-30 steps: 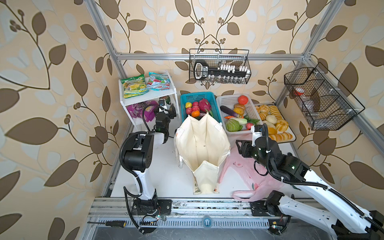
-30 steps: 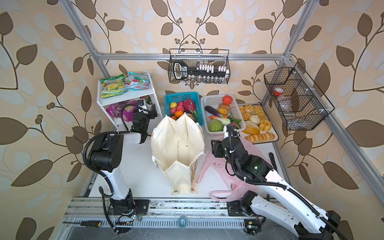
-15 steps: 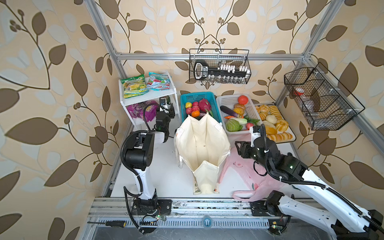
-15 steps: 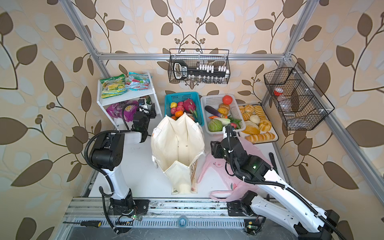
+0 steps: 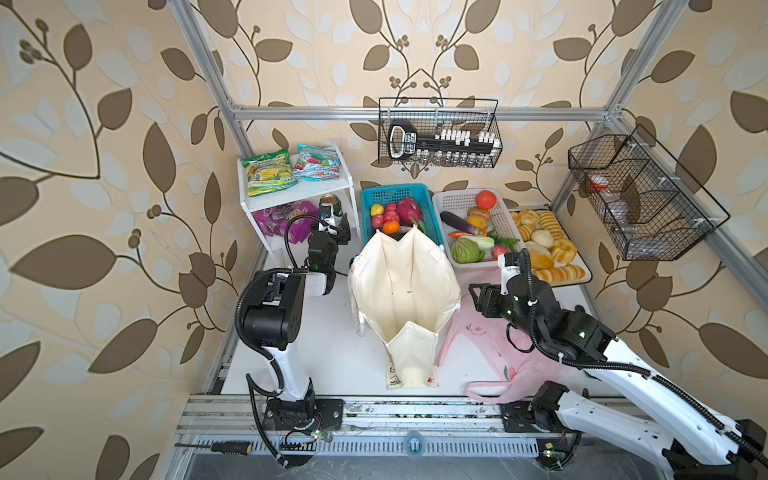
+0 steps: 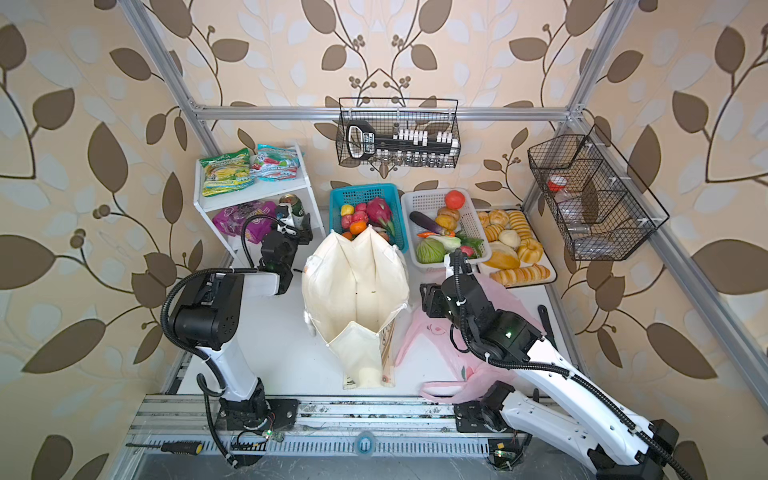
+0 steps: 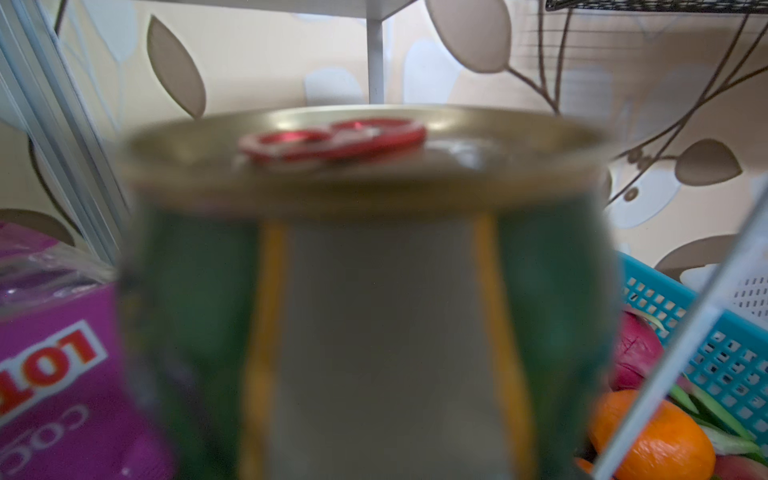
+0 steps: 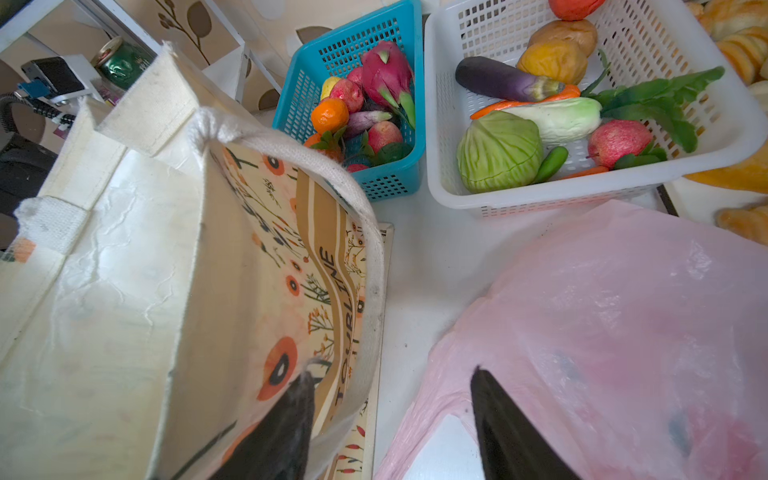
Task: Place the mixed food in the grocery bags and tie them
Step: 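Close the left gripper around the green beer can on the shelf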
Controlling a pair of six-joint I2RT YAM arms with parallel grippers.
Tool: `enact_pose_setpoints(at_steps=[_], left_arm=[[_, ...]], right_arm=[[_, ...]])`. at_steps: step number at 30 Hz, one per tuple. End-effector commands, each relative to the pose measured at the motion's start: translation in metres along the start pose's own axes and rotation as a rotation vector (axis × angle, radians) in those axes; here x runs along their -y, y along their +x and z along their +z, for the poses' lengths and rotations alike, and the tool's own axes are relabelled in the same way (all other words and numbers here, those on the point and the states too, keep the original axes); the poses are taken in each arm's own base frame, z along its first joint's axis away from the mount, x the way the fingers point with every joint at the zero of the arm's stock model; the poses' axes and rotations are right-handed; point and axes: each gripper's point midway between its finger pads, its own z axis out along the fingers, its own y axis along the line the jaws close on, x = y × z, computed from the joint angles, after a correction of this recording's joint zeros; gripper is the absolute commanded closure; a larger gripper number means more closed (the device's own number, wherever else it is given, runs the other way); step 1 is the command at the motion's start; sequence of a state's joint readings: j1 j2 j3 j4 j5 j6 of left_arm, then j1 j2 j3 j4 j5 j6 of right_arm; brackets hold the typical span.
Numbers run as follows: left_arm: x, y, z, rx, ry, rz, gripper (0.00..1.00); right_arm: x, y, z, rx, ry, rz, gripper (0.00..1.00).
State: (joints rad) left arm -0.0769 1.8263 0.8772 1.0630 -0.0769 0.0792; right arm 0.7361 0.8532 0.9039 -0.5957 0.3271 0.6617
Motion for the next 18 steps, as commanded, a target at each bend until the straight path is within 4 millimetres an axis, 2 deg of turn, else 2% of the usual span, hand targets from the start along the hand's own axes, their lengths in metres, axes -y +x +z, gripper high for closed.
enact_pose_setpoints(at_steps=[1,6,12,18], left_arm=[[-0.004,-0.015,0.005,0.038,-0.010,-0.009,0.20],[-0.003,-0.017,0.013,0.046,-0.011,-0.030,0.14],[-0.005,-0.012,0.019,0.024,-0.023,-0.027,0.18],[0.001,-0.007,0.016,0.010,0.014,-0.012,0.41]], right_arm=[[0.006,0.009,0.003,-0.026,0.016,0.005,0.39],[0.007,0.010,0.003,-0.029,0.021,0.001,0.39],[0.008,0.011,0.004,-0.033,0.023,-0.001,0.39],[0.009,0.013,0.005,-0.039,0.026,-0.002,0.39]])
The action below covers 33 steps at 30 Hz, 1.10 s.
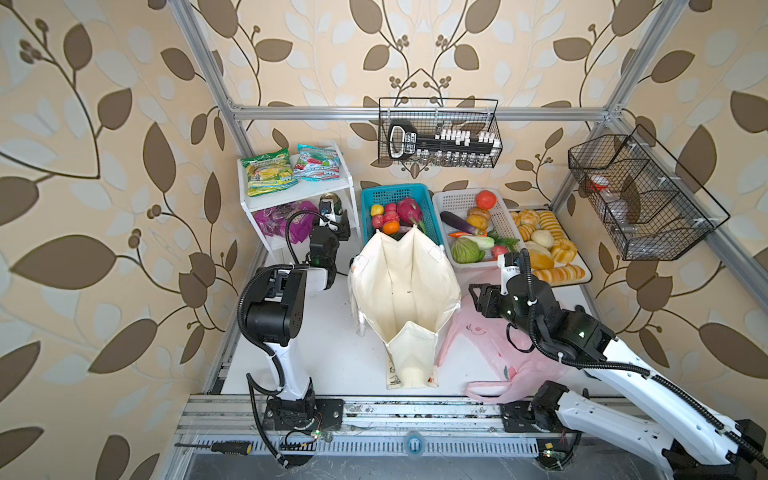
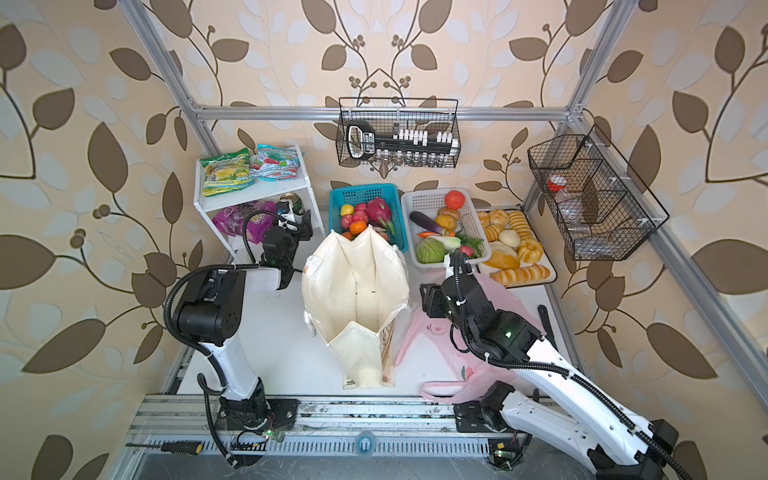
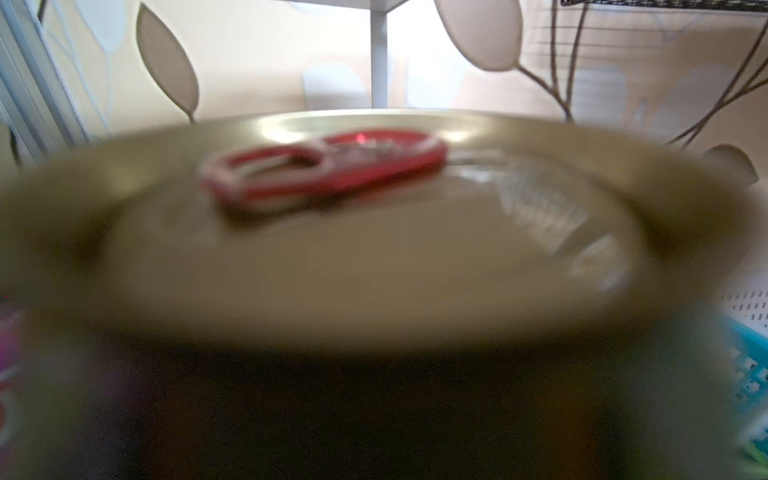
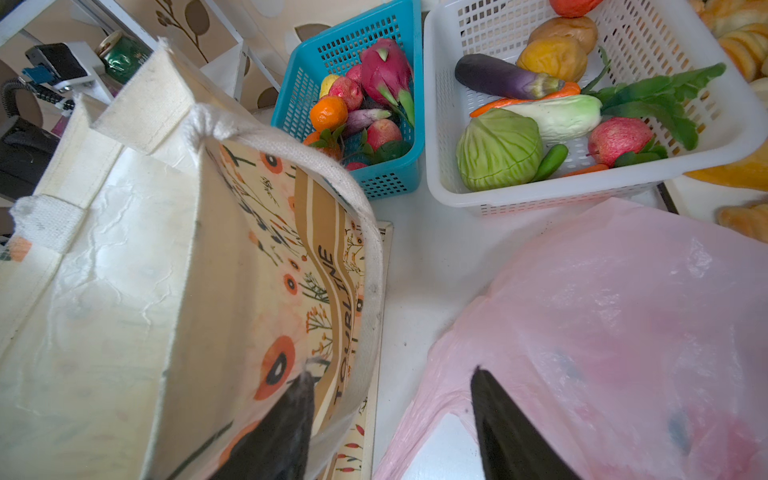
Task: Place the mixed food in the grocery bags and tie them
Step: 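Close the left gripper around the green beer can on the shelf, then lift the can with the left gripper toward the right gripper while the right approaches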
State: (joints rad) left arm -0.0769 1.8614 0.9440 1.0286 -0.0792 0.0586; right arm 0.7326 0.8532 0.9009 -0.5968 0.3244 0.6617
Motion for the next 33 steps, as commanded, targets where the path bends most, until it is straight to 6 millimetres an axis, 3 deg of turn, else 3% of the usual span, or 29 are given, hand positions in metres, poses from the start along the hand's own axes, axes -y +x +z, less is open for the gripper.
enact_pose_setpoints(at_steps=[1,6,15,22,33], left_arm=[[0.002,-0.004,0.000,0.015,0.024,0.008,0.44],[0.007,-0.015,-0.011,0.041,0.058,0.021,0.52],[0.009,-0.055,-0.042,0.106,0.079,-0.002,0.58],[0.019,-0.079,-0.080,0.136,0.150,-0.022,0.62],[0.034,-0.134,-0.153,0.199,0.268,-0.013,0.64]], right_arm=[[0.008,0.013,0.004,-0.038,0.024,-0.002,0.39],[0.007,0.014,0.005,-0.043,0.022,-0.002,0.39],[0.004,0.008,0.001,-0.023,0.005,0.010,0.39],[-0.002,-0.012,-0.012,0.039,-0.024,0.011,0.39],[-0.021,-0.030,-0.018,0.056,-0.090,-0.018,0.39]])
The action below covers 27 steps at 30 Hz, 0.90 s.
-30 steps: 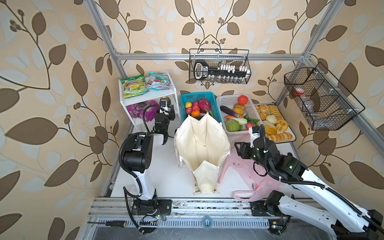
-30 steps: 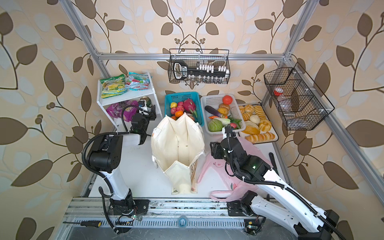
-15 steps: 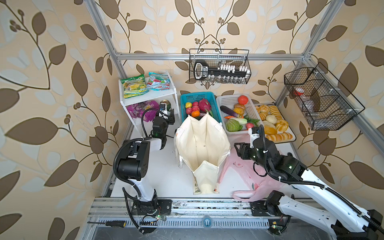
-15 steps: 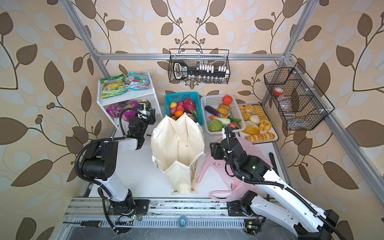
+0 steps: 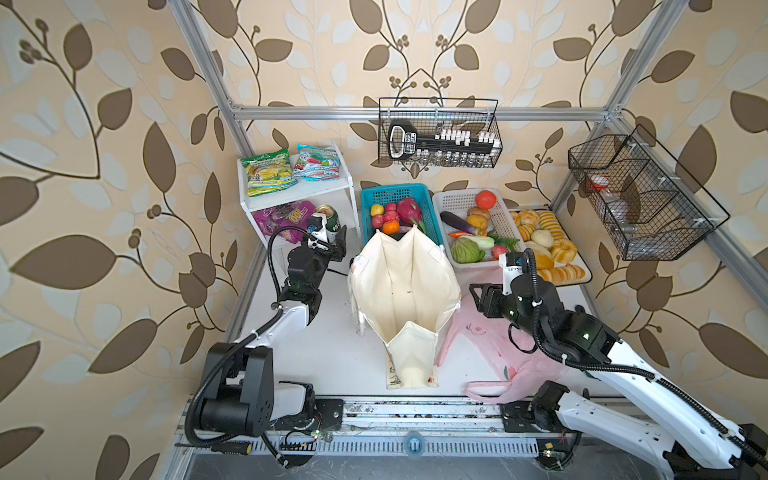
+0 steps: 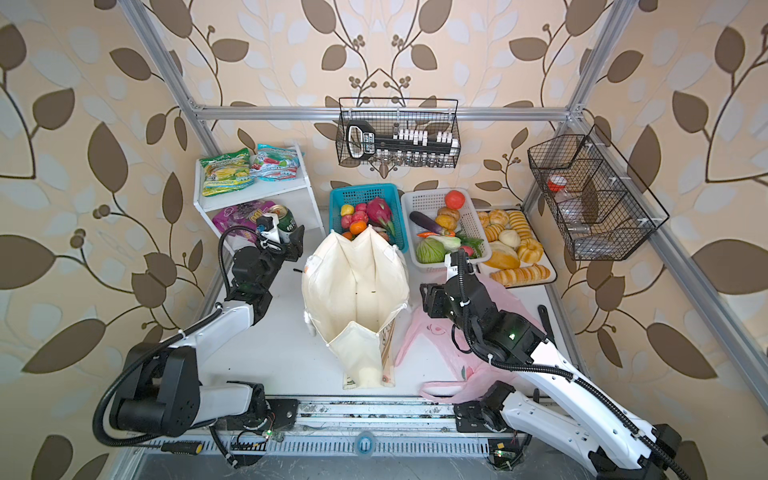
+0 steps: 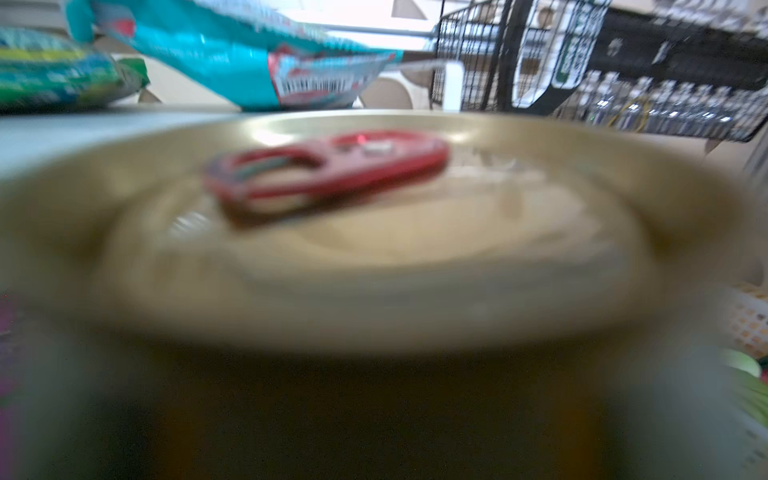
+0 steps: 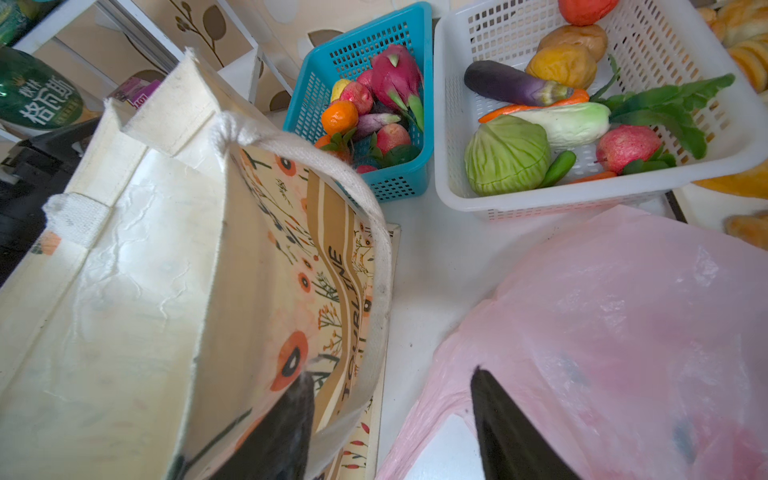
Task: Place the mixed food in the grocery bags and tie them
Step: 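Lift the can with the left gripper toward the right gripper while the right approaches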
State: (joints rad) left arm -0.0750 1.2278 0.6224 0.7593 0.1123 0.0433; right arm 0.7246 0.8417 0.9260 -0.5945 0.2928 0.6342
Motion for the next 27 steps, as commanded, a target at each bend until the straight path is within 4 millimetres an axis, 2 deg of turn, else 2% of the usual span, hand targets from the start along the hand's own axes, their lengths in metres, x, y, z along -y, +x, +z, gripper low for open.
enact_pose_setpoints(at_steps=[1,9,13,16,22,27], left_arm=[[0.023,-0.066,-0.030,0.167,0.112,0.019,0.63],[0.084,-0.119,-0.102,0.145,0.421,0.092,0.66],[0.123,-0.137,-0.140,0.090,0.669,0.095,0.68],[0.141,-0.146,-0.160,0.065,0.793,0.097,0.69],[0.163,-0.160,-0.183,0.069,0.958,0.104,0.70],[0.177,-0.159,-0.196,0.030,1.094,0.099,0.70]], right_arm=[[-0.016,-0.024,-0.012,0.045,-0.057,-0.008,0.39],[-0.051,-0.047,-0.034,0.088,-0.235,-0.044,0.39],[-0.084,-0.059,-0.058,0.137,-0.426,-0.119,0.40],[-0.108,-0.067,-0.077,0.156,-0.559,-0.186,0.40],[-0.148,-0.071,-0.097,0.093,-0.716,-0.325,0.41],[-0.179,-0.058,-0.103,0.041,-0.708,-0.552,0.40]])
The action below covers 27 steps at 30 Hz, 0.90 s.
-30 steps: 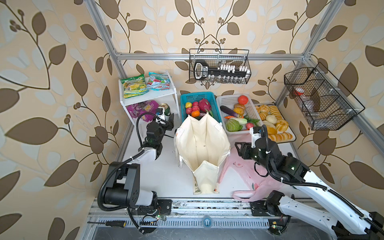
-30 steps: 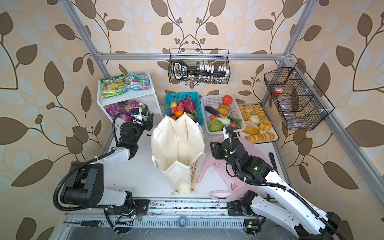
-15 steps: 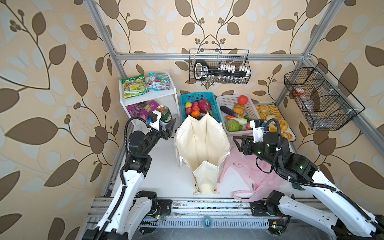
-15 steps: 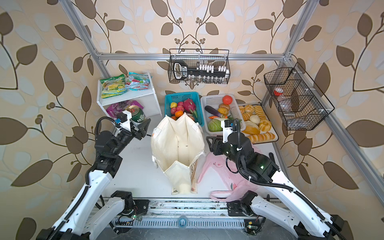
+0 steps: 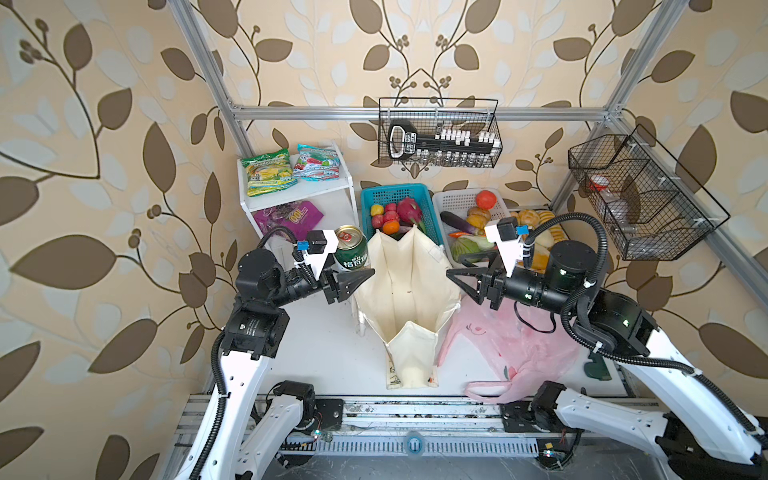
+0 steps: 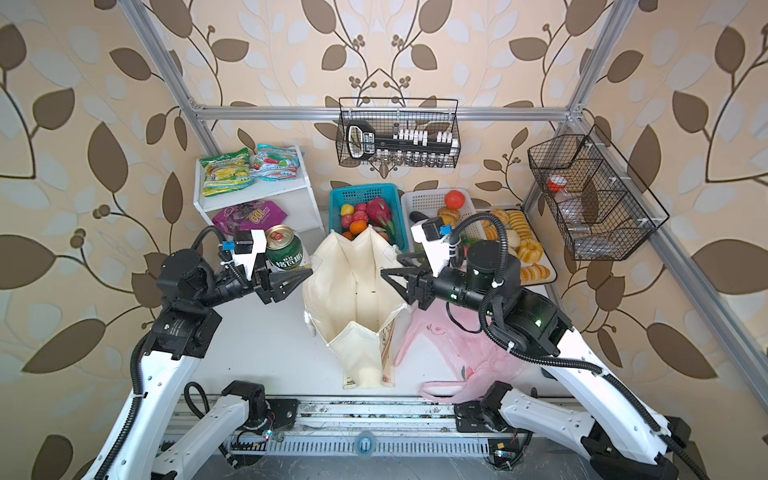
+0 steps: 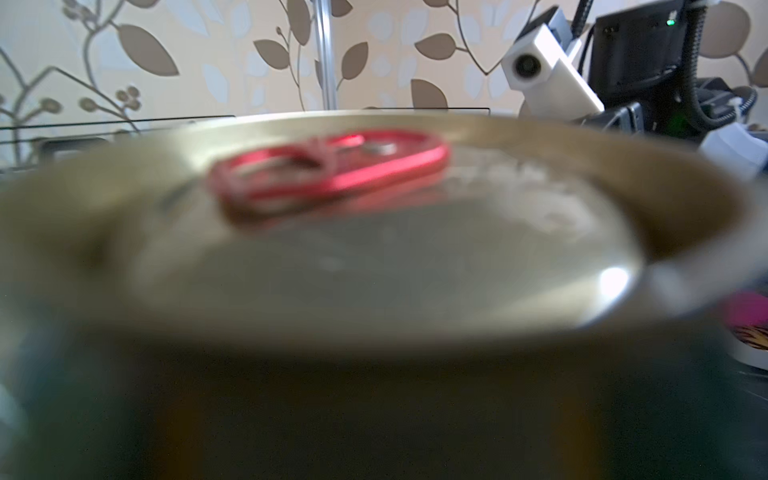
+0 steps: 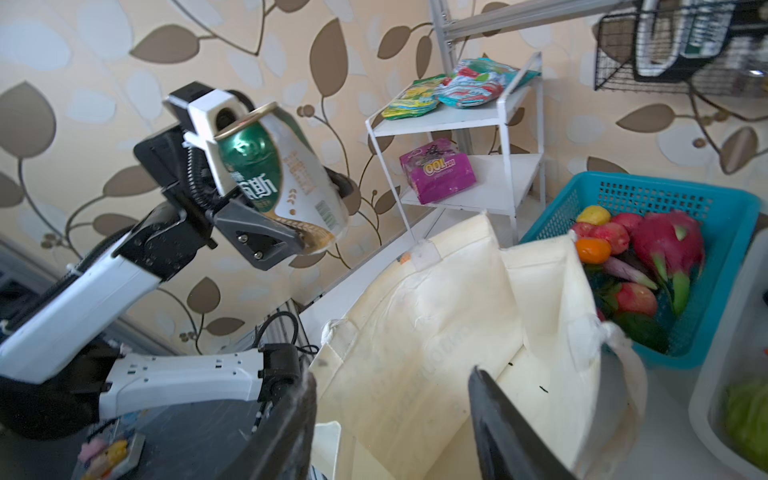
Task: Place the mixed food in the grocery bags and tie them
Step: 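Lift the can with the left gripper toward the right gripper while the right approaches, then grasp the can's top with the right gripper beside the left gripper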
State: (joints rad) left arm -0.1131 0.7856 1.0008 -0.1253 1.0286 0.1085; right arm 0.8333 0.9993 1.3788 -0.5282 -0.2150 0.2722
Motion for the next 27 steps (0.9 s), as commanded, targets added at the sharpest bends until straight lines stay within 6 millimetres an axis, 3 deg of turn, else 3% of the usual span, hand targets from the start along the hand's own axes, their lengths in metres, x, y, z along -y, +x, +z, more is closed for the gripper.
enact_pose_setpoints(at_steps=[1,13,20,27], left_arm=[[0.035,-0.028,-0.005,0.036,0.166,0.108,0.71],[0.043,-0.011,0.002,-0.019,0.263,0.066,0.72],[0.044,-0.004,0.004,-0.040,0.265,0.055,0.71],[0.048,0.000,0.005,-0.056,0.281,0.053,0.71]], right_arm=[[-0.019,0.010,0.007,-0.112,-0.013,-0.184,0.40],[-0.051,-0.037,0.040,-0.048,-0.069,-0.248,0.28],[-0.058,-0.032,0.075,-0.136,-0.117,-0.242,0.24],[-0.065,-0.029,0.098,-0.206,-0.154,-0.248,0.20]])
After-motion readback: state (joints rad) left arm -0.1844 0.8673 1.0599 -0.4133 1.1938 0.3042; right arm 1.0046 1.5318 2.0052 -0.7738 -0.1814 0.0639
